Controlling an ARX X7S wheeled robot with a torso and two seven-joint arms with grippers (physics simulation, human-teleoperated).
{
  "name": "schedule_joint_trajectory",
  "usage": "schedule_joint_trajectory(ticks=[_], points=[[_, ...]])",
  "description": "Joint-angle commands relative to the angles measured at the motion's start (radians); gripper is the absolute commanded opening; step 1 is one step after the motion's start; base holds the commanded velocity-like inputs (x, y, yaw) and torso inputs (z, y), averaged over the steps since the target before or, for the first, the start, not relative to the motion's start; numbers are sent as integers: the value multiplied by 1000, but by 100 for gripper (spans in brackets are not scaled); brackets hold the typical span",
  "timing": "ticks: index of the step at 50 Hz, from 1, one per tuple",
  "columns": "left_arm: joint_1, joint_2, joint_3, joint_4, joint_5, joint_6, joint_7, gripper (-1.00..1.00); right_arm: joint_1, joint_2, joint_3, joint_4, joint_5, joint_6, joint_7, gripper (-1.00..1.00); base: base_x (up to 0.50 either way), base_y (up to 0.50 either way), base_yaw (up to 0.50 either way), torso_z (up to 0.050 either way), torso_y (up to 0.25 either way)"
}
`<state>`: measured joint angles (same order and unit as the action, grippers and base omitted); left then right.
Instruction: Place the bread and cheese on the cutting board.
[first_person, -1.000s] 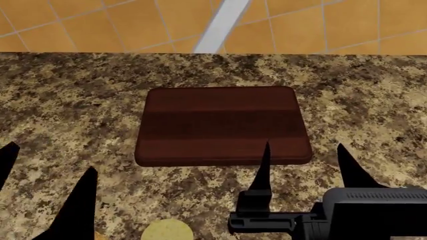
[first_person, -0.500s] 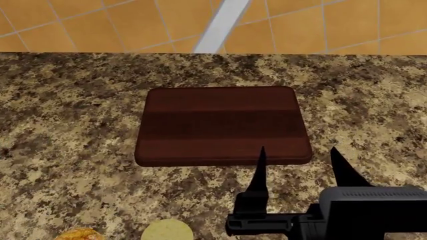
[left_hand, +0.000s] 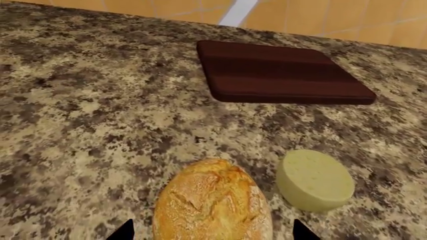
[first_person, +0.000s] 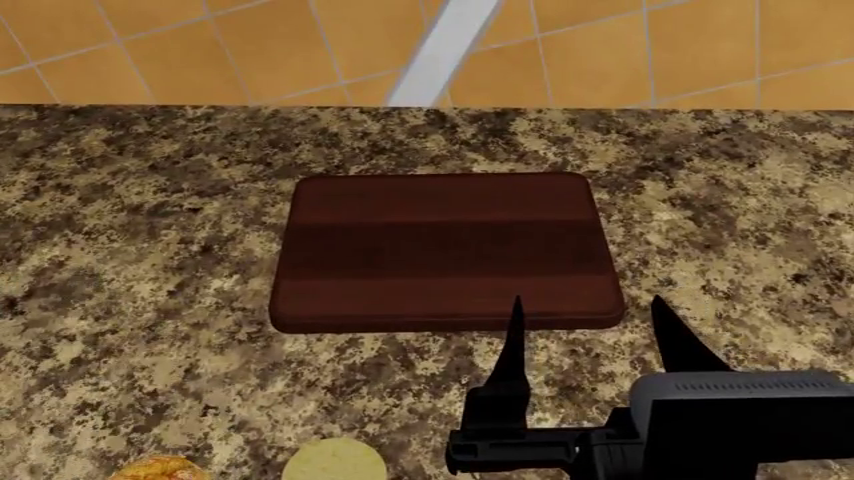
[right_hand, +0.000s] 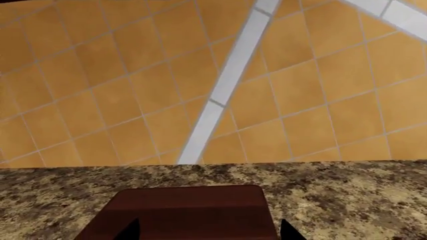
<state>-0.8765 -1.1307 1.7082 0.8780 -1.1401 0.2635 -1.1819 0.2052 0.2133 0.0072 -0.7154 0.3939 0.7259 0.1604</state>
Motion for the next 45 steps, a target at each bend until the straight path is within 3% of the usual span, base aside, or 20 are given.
schedule_joint_trajectory(ticks=[1, 45], points=[[-14, 22, 6, -40, -43, -11, 15, 100, -4, 6, 3, 0, 10, -7, 3, 100, 0, 0, 0, 0, 0], [-10, 123, -9, -177, -126, -15, 77, 100, -2, 29, -15, -12, 31, -7, 29, 100, 0, 0, 0, 0, 0]])
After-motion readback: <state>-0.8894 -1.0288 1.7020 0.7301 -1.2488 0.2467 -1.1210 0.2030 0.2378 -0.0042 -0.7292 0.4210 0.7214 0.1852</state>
